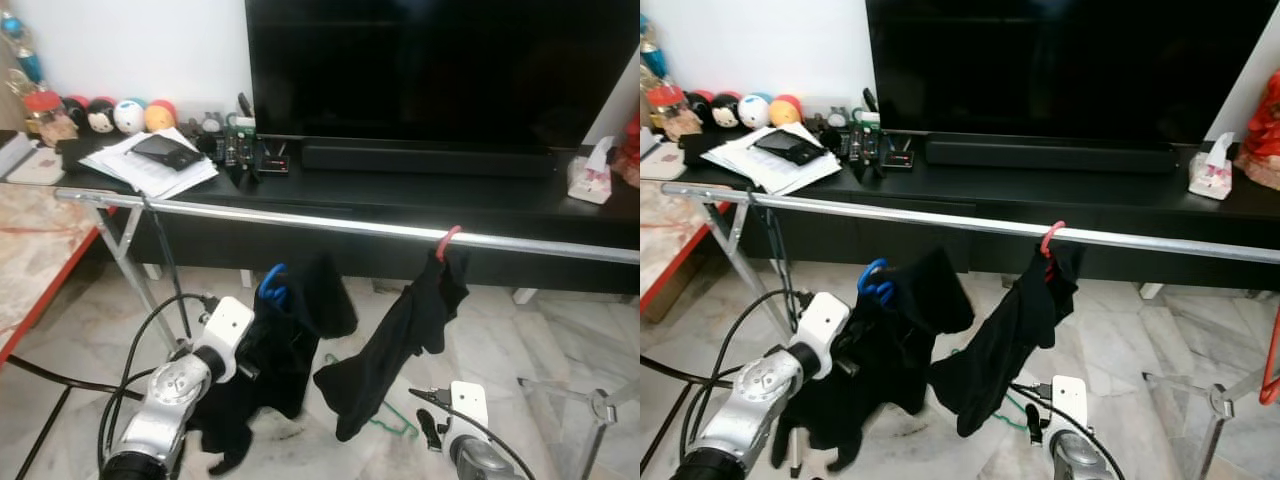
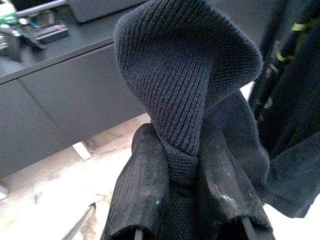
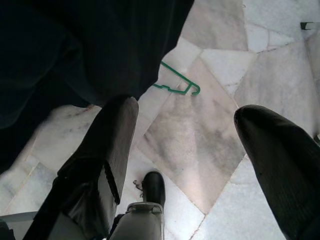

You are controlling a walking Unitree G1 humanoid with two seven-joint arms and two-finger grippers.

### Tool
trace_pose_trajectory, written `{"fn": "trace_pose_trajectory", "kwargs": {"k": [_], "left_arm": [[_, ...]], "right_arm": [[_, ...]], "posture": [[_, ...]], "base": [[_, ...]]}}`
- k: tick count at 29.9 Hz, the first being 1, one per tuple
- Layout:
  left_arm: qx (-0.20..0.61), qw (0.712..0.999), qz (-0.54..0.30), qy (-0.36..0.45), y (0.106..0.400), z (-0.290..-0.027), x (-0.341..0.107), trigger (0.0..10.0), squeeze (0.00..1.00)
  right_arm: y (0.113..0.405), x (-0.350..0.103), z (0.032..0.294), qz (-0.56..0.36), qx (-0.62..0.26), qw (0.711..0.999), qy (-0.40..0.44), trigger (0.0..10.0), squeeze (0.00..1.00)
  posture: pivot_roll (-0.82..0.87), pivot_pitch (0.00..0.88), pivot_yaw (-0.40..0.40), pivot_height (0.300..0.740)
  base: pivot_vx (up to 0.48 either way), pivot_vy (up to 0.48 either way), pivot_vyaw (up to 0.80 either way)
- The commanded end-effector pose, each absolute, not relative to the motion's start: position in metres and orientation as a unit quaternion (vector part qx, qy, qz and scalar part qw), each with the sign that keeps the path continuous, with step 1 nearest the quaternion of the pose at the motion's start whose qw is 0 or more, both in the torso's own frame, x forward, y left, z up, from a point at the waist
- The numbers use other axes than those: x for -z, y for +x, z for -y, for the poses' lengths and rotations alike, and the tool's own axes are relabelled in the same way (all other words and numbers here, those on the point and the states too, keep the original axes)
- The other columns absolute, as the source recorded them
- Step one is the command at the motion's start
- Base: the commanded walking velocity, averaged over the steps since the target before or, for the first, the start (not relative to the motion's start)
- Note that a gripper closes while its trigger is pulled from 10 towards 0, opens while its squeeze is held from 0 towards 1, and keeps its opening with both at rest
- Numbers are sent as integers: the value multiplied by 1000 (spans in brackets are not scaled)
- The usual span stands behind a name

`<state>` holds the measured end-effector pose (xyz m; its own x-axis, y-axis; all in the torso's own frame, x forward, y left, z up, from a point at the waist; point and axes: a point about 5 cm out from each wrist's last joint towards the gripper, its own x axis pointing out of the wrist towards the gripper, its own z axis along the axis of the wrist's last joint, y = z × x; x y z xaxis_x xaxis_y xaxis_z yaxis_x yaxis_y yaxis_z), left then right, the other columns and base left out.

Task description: Hang hanger

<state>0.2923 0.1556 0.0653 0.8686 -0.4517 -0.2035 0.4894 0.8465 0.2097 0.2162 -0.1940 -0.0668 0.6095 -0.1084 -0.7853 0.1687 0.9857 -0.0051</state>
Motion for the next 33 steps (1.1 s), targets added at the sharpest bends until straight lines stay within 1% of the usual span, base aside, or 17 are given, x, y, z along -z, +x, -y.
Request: {"fn": "trace_pose_trajectory", "kwargs": {"k": [1, 12, 18, 22, 26, 33], "left_arm": [[228, 964, -62, 122, 296, -159, -69, 10000, 0], [211, 971, -66, 96, 295, -160, -67, 10000, 0], [214, 970, -62, 96, 296, -158, -68, 10000, 0], [218, 969, -62, 97, 296, -157, -68, 10000, 0], [230, 966, -57, 109, 295, -156, -69, 10000, 0], [233, 966, -55, 103, 294, -155, -69, 10000, 0]], "right_arm": [[213, 69, 194, -438, 83, 894, 37, 10000, 0], [211, 70, 194, -433, 82, 897, 35, 10000, 0], [211, 70, 194, -433, 87, 896, 40, 10000, 0], [210, 70, 194, -438, 82, 895, 35, 10000, 0], [210, 70, 193, -439, 80, 894, 34, 10000, 0], [210, 70, 194, -441, 77, 894, 31, 10000, 0]], "posture": [[-46, 26, -35, 740], [-40, 35, -41, 740], [-39, 35, -45, 740], [-39, 34, -46, 740], [-39, 34, -46, 740], [-33, 33, -48, 740]], "base": [[0, 0, 0], [0, 0, 0], [0, 341, 0], [0, 296, -691], [0, 0, -788], [0, 0, -788]]}}
